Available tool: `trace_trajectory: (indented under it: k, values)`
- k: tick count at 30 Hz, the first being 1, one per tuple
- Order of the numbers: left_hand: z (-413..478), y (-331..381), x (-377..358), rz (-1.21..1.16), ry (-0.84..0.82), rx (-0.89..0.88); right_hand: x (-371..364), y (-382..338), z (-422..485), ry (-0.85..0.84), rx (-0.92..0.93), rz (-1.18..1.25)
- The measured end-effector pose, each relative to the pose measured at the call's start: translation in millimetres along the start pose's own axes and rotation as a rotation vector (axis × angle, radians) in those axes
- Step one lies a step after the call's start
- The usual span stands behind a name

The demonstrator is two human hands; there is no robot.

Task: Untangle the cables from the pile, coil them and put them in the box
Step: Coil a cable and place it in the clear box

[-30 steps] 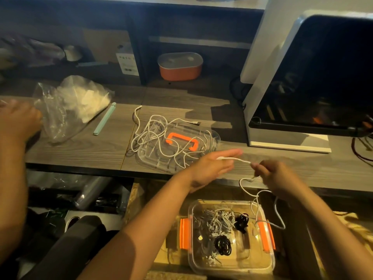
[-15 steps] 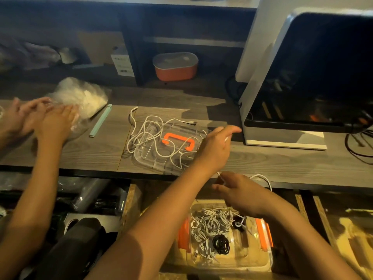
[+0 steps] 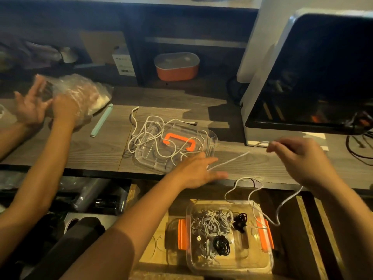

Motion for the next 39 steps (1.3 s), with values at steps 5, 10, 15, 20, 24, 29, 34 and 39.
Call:
trace_trajectory:
  k: [5, 10, 15, 20, 24, 29, 34, 39]
  values:
    - [-6, 7, -2, -0.001, 0.094, -0.020, 9, 8, 2, 0.246, -0.006, 0.099]
    - [-24, 34, 1, -1.147, -0.016, -0.377, -16, 46, 9, 0.264, -0.193, 0.336]
    - [-38, 66, 53, -1.618, 0.203, -0.787, -103, 33, 10, -0.200, -0.193, 0.298]
    - [-34, 53, 86, -0.701, 0.766, -0.303, -143, 2, -3, -0.430, -0.072, 0.249]
    - [-16, 37, 79, 0.027, 0.697, -0.057, -114, -15, -8, -0.501, 0.026, 0.150]
    - [-4, 7, 53, 0.053, 0.495, 0.063, -72, -24, -7, -0.421, 0.154, -0.059]
    - [-6, 4, 28, -0.075, 0.256, -0.056, -36, -18, 0, -0.110, 0.085, 0.174]
    - [-7, 21, 3, -0.214, 0.094, -0.104, -21, -7, 7, 0.006, 0.059, 0.214]
Point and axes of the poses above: each hand's wrist, its own z-axis towards the middle knuckle, its own x-axis out of the back of the hand, y = z × x, the point moved 8 cm from there along z, towards the middle knuckle, and after that the axes turned 13 degrees about -y, right-handed, at the moved point
